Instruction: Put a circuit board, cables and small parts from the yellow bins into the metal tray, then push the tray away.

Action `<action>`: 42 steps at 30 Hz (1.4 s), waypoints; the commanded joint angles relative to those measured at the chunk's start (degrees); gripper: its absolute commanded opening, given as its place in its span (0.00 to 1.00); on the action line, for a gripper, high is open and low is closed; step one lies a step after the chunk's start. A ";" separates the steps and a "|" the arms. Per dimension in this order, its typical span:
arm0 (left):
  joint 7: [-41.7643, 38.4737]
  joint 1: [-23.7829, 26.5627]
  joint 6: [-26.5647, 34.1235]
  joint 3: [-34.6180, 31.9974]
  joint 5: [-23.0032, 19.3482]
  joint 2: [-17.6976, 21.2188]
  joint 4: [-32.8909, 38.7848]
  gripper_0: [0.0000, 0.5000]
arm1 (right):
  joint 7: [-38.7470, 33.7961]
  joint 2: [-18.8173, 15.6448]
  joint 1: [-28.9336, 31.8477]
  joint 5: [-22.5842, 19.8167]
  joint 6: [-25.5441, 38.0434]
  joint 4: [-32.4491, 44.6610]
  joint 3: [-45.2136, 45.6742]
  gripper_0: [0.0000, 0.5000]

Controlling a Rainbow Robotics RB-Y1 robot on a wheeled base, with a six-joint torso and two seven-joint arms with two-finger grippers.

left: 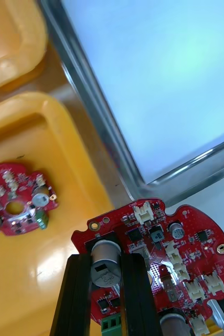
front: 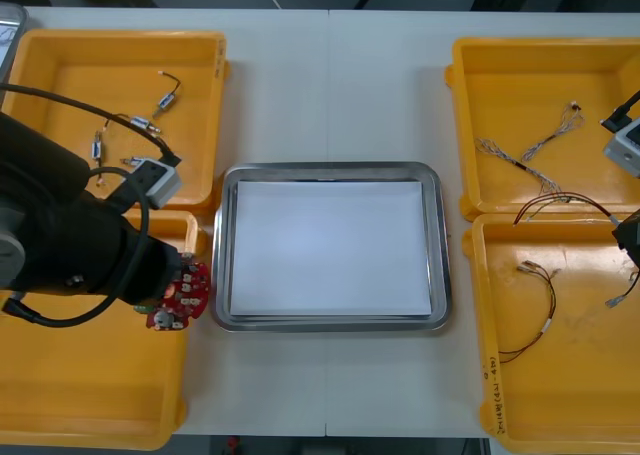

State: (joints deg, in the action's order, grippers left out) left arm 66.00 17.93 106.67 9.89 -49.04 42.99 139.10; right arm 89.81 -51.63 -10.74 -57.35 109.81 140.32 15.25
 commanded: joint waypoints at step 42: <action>-8.17 12.39 -21.24 27.11 18.11 -9.15 -23.79 0.00 | 2.65 -1.99 -1.39 -0.13 0.19 0.31 -0.40 0.00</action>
State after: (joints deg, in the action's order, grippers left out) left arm 63.78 28.39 86.89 35.44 -31.68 34.85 115.59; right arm 89.81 -51.63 -10.78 -57.36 109.81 140.30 15.25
